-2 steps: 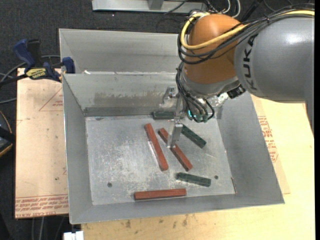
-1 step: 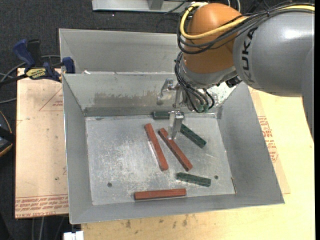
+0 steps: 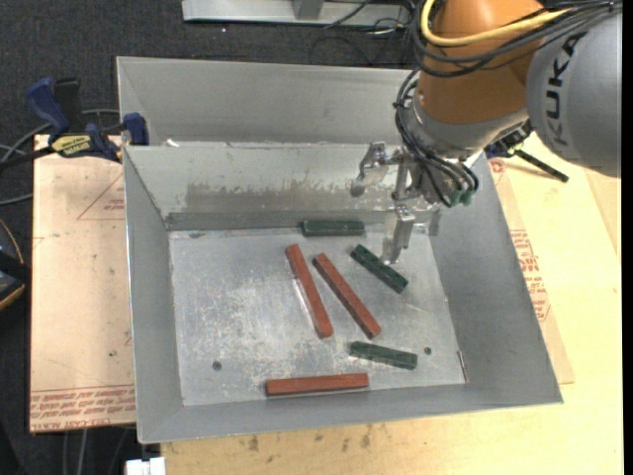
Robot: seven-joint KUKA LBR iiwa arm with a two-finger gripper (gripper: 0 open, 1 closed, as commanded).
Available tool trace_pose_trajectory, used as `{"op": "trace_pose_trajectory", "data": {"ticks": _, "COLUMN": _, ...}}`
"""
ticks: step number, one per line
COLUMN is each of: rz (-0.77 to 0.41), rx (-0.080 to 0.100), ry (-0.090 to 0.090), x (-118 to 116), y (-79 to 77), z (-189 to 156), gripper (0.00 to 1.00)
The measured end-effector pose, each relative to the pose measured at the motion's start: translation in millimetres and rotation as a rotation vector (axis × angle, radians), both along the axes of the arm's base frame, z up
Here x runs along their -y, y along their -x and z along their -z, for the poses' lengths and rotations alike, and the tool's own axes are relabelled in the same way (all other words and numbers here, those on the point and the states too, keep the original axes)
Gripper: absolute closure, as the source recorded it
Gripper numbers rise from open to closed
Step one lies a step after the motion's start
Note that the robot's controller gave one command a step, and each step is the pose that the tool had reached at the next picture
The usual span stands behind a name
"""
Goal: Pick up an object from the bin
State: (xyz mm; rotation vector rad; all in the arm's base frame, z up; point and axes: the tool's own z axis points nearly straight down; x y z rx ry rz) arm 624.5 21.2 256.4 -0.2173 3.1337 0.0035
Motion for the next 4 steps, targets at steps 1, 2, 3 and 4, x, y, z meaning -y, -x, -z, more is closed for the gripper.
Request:
{"op": "trace_pose_trajectory", "data": {"ticks": 1, "rz": 0.008, "rx": 0.008, "ry": 0.004, "x": 36, "y": 2.3, "z": -22, "gripper": 0.00}}
{"op": "trace_pose_trajectory", "data": {"ticks": 2, "rz": -0.005, "rx": 0.006, "ry": 0.001, "x": 24, "y": 39.5, "z": 36, "gripper": 0.00}}
{"op": "trace_pose_trajectory", "data": {"ticks": 3, "rz": 0.164, "rx": -0.001, "ry": 0.001, "x": 32, "y": 49.0, "z": 67, "gripper": 0.00}}
{"op": "trace_pose_trajectory", "data": {"ticks": 4, "rz": 0.203, "rx": 0.003, "ry": 0.001, "x": 55, "y": 29.3, "z": 90, "gripper": 0.00}}
